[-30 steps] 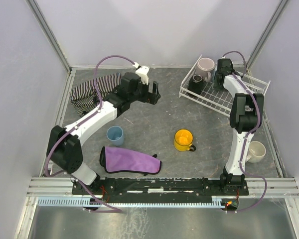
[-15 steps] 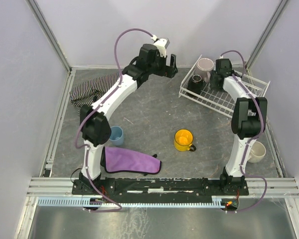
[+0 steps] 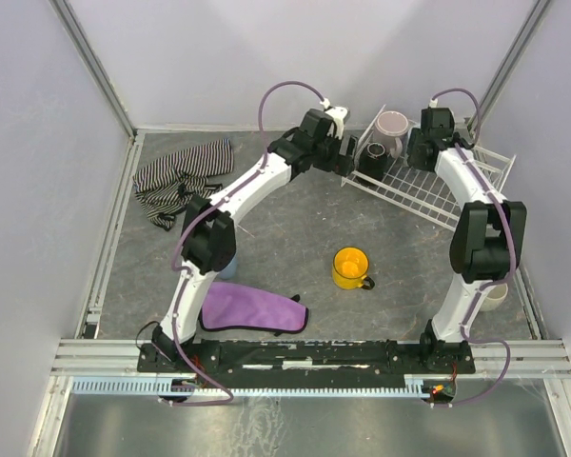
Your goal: Load the cups into the dish rack
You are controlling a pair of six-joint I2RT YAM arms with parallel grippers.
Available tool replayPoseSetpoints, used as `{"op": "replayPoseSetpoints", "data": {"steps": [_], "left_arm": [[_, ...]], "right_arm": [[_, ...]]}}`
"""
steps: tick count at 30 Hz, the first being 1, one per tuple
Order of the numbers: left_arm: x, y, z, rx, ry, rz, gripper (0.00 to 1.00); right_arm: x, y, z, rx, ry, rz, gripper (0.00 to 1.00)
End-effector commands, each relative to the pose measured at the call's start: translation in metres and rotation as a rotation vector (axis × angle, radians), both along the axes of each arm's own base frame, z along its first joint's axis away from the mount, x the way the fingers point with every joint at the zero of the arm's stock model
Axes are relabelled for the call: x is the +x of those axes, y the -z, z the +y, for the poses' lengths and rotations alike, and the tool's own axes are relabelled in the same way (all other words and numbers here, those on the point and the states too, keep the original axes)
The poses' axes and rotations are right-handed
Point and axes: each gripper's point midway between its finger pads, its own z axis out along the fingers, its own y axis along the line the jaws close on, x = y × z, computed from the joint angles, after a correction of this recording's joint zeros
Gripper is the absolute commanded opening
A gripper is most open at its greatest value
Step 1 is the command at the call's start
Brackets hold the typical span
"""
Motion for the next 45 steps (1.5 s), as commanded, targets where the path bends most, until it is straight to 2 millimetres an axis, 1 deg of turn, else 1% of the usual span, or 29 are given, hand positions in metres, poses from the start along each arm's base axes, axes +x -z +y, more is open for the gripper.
{"op": "replayPoseSetpoints", "data": {"steps": [1, 7, 9, 10, 14, 17, 19, 20, 22, 23, 25, 27, 28, 35, 39, 40, 41, 45], "left_arm": [[0.012, -0.042, -0.014, -0.031, -0.010, -0.147, 0.99], [0.020, -0.033, -0.023, -0.033, -0.047, -0.180, 0.99], [0.025, -0.037, -0.023, -0.035, -0.072, -0.204, 1.00], [0.028, -0.020, -0.025, -0.014, -0.081, -0.193, 0.99], [0.033, -0.007, -0.028, -0.006, -0.093, -0.200, 0.91], [0.036, 0.003, -0.033, -0.015, -0.091, -0.192, 0.88], [0.038, 0.008, -0.036, -0.020, -0.094, -0.191, 0.83], [0.040, 0.010, -0.037, -0.021, -0.100, -0.193, 0.74], [0.042, 0.012, -0.039, -0.026, -0.107, -0.198, 0.50], [0.043, 0.011, -0.039, -0.028, -0.111, -0.205, 0.40], [0.045, 0.010, -0.039, -0.025, -0.118, -0.214, 0.25], [0.047, 0.010, -0.036, -0.017, -0.125, -0.223, 0.07], [0.047, 0.011, -0.035, -0.008, -0.127, -0.222, 0.04], [0.044, 0.011, -0.017, 0.036, -0.159, -0.233, 0.03], [0.041, 0.016, -0.001, 0.052, -0.175, -0.217, 0.03], [0.041, 0.022, 0.002, 0.060, -0.179, -0.206, 0.03], [0.040, 0.008, 0.007, 0.044, -0.187, -0.221, 0.03], [0.037, 0.008, 0.021, 0.046, -0.209, -0.221, 0.03]], "right_arm": [[-0.013, -0.019, -0.002, 0.021, 0.012, -0.032, 0.60], [-0.027, -0.022, -0.009, 0.033, 0.032, -0.033, 0.60], [-0.030, -0.027, -0.012, 0.038, 0.037, -0.041, 0.61], [-0.032, -0.027, -0.013, 0.042, 0.040, -0.040, 0.60], [-0.036, -0.033, -0.016, 0.052, 0.046, -0.050, 0.60], [-0.037, -0.036, -0.016, 0.060, 0.046, -0.055, 0.60], [-0.038, -0.039, -0.016, 0.068, 0.048, -0.061, 0.60], [-0.038, -0.041, -0.015, 0.073, 0.047, -0.064, 0.60], [-0.039, -0.042, -0.014, 0.080, 0.045, -0.063, 0.60], [-0.040, -0.042, -0.013, 0.082, 0.043, -0.062, 0.60], [-0.042, -0.042, -0.014, 0.080, 0.043, -0.060, 0.60], [-0.045, -0.042, -0.013, 0.081, 0.043, -0.062, 0.60], [-0.045, -0.041, -0.012, 0.086, 0.043, -0.064, 0.60], [-0.049, -0.046, -0.010, 0.101, 0.046, -0.080, 0.59], [-0.053, -0.050, -0.010, 0.101, 0.048, -0.093, 0.59], [-0.055, -0.052, -0.010, 0.100, 0.049, -0.097, 0.59], [-0.055, -0.053, -0.011, 0.098, 0.053, -0.100, 0.59], [-0.057, -0.068, -0.013, 0.095, 0.066, -0.124, 0.61]]}}
